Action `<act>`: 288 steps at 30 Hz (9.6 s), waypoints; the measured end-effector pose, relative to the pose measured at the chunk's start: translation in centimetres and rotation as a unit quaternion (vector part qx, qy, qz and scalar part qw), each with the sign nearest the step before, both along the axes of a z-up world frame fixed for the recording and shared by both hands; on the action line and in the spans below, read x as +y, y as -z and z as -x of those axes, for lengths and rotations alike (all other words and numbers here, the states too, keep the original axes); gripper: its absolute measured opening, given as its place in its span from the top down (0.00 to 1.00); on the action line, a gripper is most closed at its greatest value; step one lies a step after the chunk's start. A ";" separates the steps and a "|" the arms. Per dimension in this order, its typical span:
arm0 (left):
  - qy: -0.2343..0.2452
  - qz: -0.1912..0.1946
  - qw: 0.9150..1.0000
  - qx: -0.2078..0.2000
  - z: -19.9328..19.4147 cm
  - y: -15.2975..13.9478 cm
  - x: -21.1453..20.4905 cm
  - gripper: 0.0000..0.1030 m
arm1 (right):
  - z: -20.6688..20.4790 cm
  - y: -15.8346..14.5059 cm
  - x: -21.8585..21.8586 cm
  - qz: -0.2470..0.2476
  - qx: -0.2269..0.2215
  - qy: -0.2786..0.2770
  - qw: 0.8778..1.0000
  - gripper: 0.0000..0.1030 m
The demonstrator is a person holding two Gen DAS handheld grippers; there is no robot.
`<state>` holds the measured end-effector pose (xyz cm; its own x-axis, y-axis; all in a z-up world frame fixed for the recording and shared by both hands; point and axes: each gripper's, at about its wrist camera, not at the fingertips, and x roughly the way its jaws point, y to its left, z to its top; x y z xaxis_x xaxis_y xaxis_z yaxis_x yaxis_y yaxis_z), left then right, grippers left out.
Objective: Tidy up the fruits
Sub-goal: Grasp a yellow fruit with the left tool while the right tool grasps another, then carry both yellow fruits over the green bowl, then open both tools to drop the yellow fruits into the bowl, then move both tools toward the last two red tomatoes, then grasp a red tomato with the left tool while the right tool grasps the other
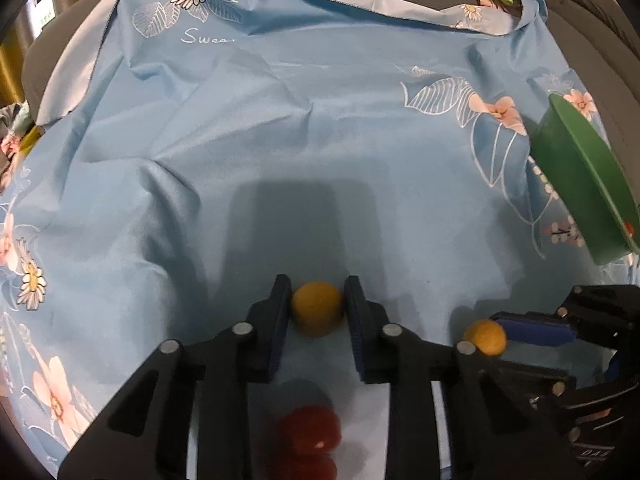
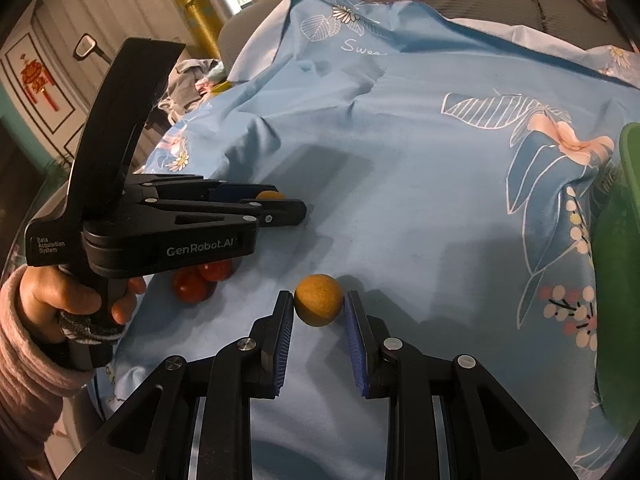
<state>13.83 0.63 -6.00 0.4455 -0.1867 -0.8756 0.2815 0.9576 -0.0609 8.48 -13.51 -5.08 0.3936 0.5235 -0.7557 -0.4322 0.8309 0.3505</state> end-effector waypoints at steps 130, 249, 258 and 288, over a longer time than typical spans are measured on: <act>0.199 0.002 0.977 -0.078 5.1 -7.6 -24.0 0.74 | 3.8 -4.9 -20.8 0.027 -0.066 0.262 0.962 0.73; -0.031 0.104 0.994 -0.028 13.8 -3.2 5.7 0.25 | 0.6 -1.3 6.9 0.039 -0.009 -0.080 0.996 0.71; -0.010 0.097 0.995 -0.030 13.1 -3.0 5.3 0.25 | -1.8 -0.5 8.9 0.008 0.023 -0.095 0.995 0.71; 0.087 -0.024 0.996 0.003 8.3 -1.3 1.0 0.40 | -1.3 0.5 1.9 -0.043 0.053 -0.020 0.997 0.71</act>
